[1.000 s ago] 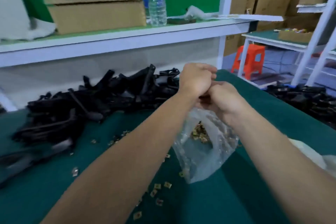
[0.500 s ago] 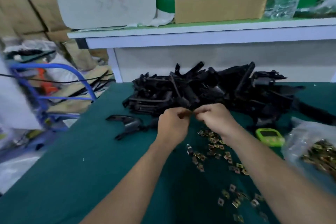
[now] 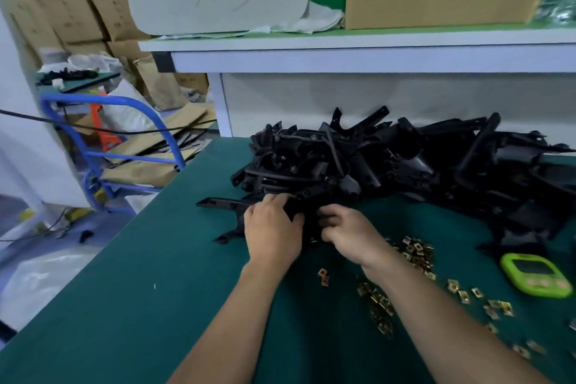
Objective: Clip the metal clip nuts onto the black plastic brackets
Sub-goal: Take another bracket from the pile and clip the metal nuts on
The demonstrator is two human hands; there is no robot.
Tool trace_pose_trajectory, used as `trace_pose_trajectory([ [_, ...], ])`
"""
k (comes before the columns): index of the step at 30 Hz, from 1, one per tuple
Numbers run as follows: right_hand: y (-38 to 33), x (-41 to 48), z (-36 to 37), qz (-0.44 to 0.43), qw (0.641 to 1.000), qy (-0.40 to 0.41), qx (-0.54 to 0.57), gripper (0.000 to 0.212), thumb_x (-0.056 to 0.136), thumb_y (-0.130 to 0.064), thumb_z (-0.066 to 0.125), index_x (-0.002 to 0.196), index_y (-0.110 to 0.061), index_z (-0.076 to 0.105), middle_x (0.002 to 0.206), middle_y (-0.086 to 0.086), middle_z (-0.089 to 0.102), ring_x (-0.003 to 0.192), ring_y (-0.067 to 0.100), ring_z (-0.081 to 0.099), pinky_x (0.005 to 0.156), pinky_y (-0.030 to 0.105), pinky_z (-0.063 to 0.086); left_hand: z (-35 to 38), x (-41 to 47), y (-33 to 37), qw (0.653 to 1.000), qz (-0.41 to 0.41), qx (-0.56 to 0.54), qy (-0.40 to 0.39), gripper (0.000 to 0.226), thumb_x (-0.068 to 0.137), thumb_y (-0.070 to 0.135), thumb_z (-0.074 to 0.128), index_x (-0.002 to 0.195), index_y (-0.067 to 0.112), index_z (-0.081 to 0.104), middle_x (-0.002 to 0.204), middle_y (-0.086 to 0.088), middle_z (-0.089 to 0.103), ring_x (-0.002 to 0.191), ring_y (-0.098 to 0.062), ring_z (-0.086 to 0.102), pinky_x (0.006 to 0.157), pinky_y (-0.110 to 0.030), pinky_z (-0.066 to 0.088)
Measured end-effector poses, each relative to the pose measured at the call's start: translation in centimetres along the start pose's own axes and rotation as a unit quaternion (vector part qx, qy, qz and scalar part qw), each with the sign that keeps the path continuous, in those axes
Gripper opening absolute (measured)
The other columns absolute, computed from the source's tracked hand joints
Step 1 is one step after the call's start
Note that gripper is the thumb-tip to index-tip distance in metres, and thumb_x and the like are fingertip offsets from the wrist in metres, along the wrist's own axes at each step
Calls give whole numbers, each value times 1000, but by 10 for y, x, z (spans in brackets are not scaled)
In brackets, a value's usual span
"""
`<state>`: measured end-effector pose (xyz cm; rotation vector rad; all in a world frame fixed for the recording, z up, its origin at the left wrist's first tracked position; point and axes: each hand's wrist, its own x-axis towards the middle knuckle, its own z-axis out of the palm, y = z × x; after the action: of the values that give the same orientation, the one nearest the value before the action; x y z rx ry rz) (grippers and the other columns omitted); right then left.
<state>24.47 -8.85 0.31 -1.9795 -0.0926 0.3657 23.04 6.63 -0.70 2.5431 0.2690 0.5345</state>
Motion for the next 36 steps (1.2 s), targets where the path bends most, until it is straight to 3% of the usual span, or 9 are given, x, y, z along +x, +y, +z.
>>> trace_pose_trajectory([
  [4, 0, 3, -6, 11, 999, -9, 39, 38, 93, -14, 66, 123, -35, 56, 104, -6, 72, 94, 10, 66, 73, 24, 48, -1, 6, -4, 999, 5, -47, -4, 26, 91, 23, 67, 114, 31, 74, 95, 12, 69, 89, -15, 65, 92, -34, 50],
  [7, -5, 3, -7, 9, 997, -17, 68, 31, 91, -16, 69, 116, -32, 61, 84, 1, 73, 73, 11, 64, 66, 24, 47, -4, 7, -5, 987, 3, -139, -75, 35, 85, 14, 68, 106, 41, 76, 75, 23, 67, 75, 2, 63, 63, -7, 47],
  [15, -12, -15, 6, 11, 948, 75, -310, 26, 82, -48, 73, 100, -33, 62, 91, -4, 68, 82, 21, 66, 61, 31, 47, -17, -16, -16, 990, 27, -135, 32, 59, 81, 0, 58, 126, 36, 69, 117, 17, 67, 110, 1, 58, 94, -14, 43],
  [19, -5, -34, -10, 9, 991, 41, -125, 19, 71, -25, 76, 64, -23, 59, 60, -12, 59, 62, 14, 57, 53, 27, 38, -18, -30, -19, 993, 33, -97, -59, 57, 83, 6, 63, 135, 30, 64, 136, 10, 63, 126, -15, 57, 106, -28, 47],
  [22, -6, -58, -28, -21, 996, 66, 59, 6, 67, -15, 64, 72, -15, 66, 64, -6, 60, 68, 16, 57, 62, 31, 43, -21, -45, -5, 990, 110, -83, -26, 52, 82, 11, 66, 131, 27, 69, 141, 13, 58, 137, -11, 44, 118, -27, 34],
  [26, 1, -91, -57, -52, 963, 122, 233, 20, 89, -4, 60, 82, -13, 77, 81, 8, 73, 72, 19, 66, 65, 32, 52, -34, -74, 32, 965, 103, -207, -123, 49, 74, 44, 65, 122, 54, 59, 102, 41, 61, 100, 15, 53, 83, -2, 40],
  [30, 22, -116, -72, -5, 910, 149, 386, 22, 98, -34, 64, 105, -21, 80, 102, 8, 78, 91, 23, 75, 80, 40, 57, -28, -94, 67, 893, 50, -358, -267, 35, 72, 45, 75, 107, 47, 73, 88, 22, 72, 79, 2, 66, 69, -13, 49],
  [33, 41, -129, -67, -3, 913, 220, 344, 28, 97, -39, 64, 117, -21, 72, 103, 3, 79, 100, 25, 74, 89, 41, 57, -17, -103, 82, 883, -31, -429, -187, 16, 80, 28, 82, 92, 36, 77, 90, 13, 74, 82, -5, 69, 77, -31, 58],
  [36, 45, -138, -60, -24, 939, 217, 266, 39, 92, -46, 69, 124, -25, 68, 111, -4, 77, 103, 16, 73, 99, 44, 55, -8, -111, 88, 966, 70, -249, -18, 19, 90, 18, 73, 102, 32, 70, 93, 17, 59, 82, -5, 59, 69, -26, 48],
])
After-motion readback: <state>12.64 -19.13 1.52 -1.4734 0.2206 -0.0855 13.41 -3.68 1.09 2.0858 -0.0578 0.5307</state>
